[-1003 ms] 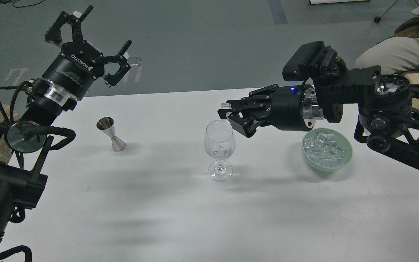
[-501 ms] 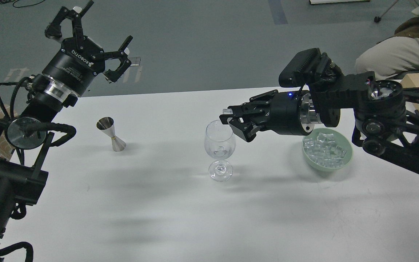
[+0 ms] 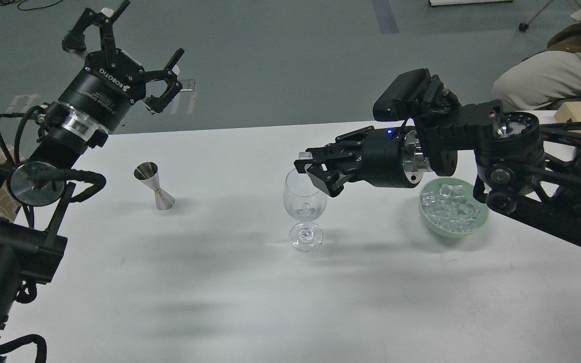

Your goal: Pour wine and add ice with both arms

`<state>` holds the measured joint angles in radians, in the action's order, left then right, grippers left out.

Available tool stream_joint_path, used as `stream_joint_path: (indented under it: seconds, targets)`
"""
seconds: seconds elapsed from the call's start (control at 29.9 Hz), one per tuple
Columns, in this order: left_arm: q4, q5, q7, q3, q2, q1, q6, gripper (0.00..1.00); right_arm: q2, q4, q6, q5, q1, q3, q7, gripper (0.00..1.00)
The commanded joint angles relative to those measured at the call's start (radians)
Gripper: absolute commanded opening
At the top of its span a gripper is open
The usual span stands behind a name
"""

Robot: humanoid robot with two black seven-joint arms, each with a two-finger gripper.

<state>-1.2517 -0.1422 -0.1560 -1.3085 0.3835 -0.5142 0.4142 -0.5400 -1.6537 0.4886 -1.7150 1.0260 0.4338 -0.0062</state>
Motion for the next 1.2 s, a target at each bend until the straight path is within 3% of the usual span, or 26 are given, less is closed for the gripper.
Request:
stream_joint_path:
  seconds: [0.0,0.8,0.87,0.94,1.0,1.07,1.17]
  targets:
    - [0.000,0.000,0.001,0.000,0.000,0.000,0.000,0.98,0.002,0.000,0.000,0.000,0.000,-0.010,0.000,0.00]
    - [0.001,-0.002,0.001,0.002,-0.015,-0.012,0.000,0.98,0.032,0.025,0.000,-0.003,-0.001,-0.012,0.000,0.01]
    - [0.001,-0.002,0.000,0.002,-0.014,-0.012,0.000,0.98,0.038,0.026,0.000,-0.002,-0.001,-0.012,0.000,0.10]
    - [0.001,-0.002,0.000,0.002,-0.015,-0.012,0.000,0.98,0.043,0.029,0.000,-0.002,0.000,-0.012,0.000,0.44]
    - [0.001,-0.002,0.000,0.002,-0.015,-0.010,0.000,0.98,0.045,0.029,0.000,-0.002,0.000,-0.010,0.000,0.57]
    - [0.001,-0.002,0.000,0.002,-0.015,-0.012,0.000,0.98,0.045,0.029,0.000,-0.002,0.000,-0.009,0.000,0.59]
    - [0.001,-0.002,0.000,0.002,-0.015,-0.012,0.000,0.98,0.045,0.029,0.000,0.000,0.000,-0.006,0.000,0.72]
